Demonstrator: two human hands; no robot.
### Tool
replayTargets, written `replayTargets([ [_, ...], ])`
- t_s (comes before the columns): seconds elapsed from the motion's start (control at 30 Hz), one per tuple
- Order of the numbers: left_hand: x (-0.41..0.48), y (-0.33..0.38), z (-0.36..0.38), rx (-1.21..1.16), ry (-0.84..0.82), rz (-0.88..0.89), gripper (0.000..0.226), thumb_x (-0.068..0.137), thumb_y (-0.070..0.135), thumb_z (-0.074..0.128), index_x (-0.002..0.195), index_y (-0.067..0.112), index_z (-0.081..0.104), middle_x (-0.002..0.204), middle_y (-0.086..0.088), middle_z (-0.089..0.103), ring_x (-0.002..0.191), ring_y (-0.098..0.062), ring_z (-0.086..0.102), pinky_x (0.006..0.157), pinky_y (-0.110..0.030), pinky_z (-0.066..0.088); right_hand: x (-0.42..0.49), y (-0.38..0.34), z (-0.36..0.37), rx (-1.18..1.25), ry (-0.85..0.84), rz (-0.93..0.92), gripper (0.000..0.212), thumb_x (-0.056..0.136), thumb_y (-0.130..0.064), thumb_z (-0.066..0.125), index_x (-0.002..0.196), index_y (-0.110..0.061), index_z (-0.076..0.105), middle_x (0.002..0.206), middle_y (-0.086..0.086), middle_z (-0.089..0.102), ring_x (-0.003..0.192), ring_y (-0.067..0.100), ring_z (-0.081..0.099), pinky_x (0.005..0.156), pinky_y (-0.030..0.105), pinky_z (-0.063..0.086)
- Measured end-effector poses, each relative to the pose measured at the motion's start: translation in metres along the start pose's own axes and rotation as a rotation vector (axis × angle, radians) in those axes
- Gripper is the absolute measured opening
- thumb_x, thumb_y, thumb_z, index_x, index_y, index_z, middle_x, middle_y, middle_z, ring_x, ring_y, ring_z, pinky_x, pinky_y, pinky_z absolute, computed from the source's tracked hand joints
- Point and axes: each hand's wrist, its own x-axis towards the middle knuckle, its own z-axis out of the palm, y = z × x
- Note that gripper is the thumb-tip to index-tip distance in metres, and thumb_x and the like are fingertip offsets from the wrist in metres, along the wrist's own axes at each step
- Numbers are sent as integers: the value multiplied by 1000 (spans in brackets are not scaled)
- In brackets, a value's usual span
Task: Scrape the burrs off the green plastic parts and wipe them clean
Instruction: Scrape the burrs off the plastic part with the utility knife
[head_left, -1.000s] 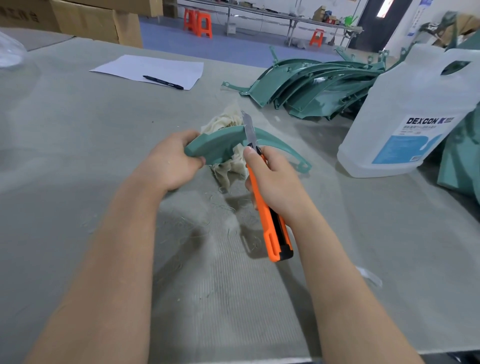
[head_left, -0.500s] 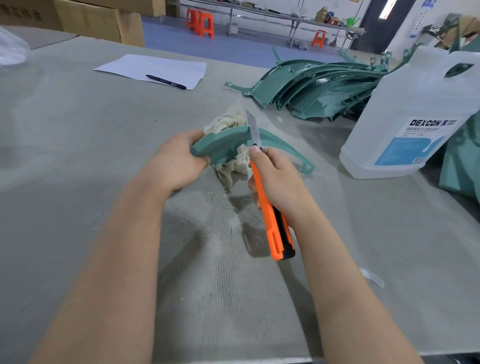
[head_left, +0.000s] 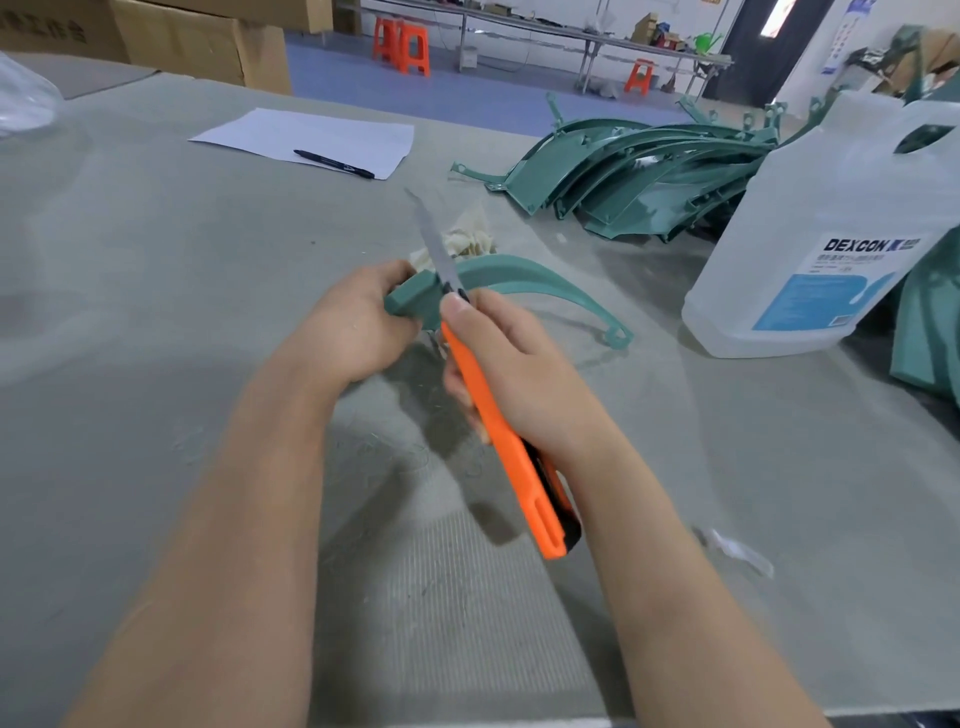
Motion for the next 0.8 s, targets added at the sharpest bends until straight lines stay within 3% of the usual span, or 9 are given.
replayTargets([
  [0.1, 0, -1, -1, -40, -12, -30, 20, 90, 5, 57, 105, 16, 62, 100, -13, 67, 94, -31, 62, 83, -39, 50, -2, -1, 0, -3, -36, -37, 28, 103, -29, 44, 80, -13, 44, 48, -3, 46, 34, 16, 41, 37, 22, 37],
  [0.2, -1, -2, -1, -33, 1, -6, 24, 88, 2, 56, 79, 24, 55, 76, -5, 57, 72, -26, 52, 61, -30, 39, 0, 1, -17, 20, 170, 32, 29, 101, -33, 46, 87, -8, 50, 53, 1, 49, 37, 12, 44, 39, 21, 38],
  [0.33, -2, -4, -1, -28, -5, -25, 28, 89, 4, 56, 73, 27, 50, 73, -4, 52, 68, -24, 48, 61, -30, 35, 3, 8, -34, -142, 318, 145, 39, 99, -40, 46, 92, -2, 52, 68, 8, 50, 51, 16, 45, 55, 31, 41],
  [0.67, -3, -1, -2, -25, -1, -31, 27, 89, 3, 56, 75, 25, 51, 74, -6, 54, 70, -26, 49, 61, -30, 37, 1, 4, -16, -179, 101, 52, 29, 100, -36, 46, 81, -14, 45, 61, 4, 46, 43, 11, 45, 47, 27, 41],
  [0.73, -2, 0, -2, -40, -12, -24, 20, 89, 4, 56, 85, 23, 58, 84, -12, 61, 75, -32, 57, 66, -35, 45, -2, 2, -12, -140, 21, 4, 28, 101, -32, 46, 79, -15, 44, 57, 3, 47, 38, 10, 45, 39, 23, 40],
  [0.8, -1, 1, -1, -58, -28, -43, 20, 91, 6, 57, 106, 19, 62, 100, -15, 67, 92, -34, 63, 82, -43, 52, -4, 1, -10, -130, -39, -39, 29, 102, -31, 46, 76, -18, 42, 52, -1, 47, 36, 9, 44, 36, 21, 38],
])
